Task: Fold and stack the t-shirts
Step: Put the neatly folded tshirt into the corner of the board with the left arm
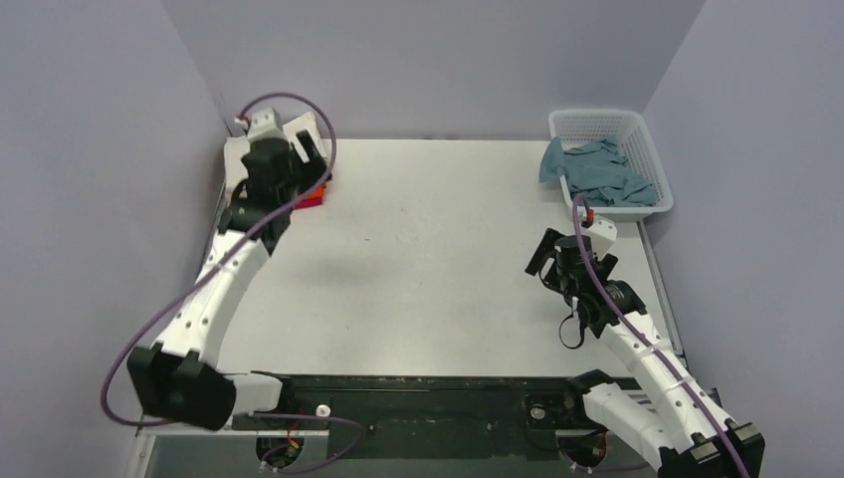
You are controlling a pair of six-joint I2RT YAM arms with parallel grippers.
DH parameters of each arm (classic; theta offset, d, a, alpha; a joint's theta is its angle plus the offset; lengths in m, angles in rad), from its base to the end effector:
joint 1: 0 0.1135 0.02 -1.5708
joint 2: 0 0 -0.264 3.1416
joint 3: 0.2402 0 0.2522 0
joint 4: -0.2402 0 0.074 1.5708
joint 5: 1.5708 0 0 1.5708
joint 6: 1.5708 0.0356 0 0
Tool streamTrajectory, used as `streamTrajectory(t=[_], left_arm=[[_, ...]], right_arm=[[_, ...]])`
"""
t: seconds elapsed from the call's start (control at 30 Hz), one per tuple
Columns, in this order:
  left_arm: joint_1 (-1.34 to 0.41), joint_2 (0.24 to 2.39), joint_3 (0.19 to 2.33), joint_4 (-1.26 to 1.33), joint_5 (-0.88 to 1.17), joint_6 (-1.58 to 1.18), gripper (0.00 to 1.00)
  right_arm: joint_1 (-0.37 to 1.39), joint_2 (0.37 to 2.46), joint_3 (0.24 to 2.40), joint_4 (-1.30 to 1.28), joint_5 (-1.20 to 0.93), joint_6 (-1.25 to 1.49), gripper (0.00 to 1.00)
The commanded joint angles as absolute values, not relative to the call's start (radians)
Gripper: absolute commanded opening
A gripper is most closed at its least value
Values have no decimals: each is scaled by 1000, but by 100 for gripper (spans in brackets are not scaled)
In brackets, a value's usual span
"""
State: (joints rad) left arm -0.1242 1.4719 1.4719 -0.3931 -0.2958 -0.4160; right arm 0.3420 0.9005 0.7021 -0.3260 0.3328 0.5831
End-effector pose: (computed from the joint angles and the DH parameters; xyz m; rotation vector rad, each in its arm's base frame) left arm 0.3374 -0.0317 0.3948 -0.4723 1.8884 -0.0671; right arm 0.1934 0.0565 0.2770 0.4462 2.0225 0.2208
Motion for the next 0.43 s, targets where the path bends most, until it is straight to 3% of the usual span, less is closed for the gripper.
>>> streamTrajectory(t=[0.0, 0.17, 0.4], left_arm=[[-287, 1147, 1075, -165, -378, -591, 89], [-432, 950, 788, -173, -331, -735, 90], [-494, 896, 689, -380, -406, -778, 91]], right_arm=[[350, 821, 637, -300, 359, 624, 100], [351, 780, 587, -302, 367, 632, 100], [356, 739, 544, -264, 356, 618, 100]])
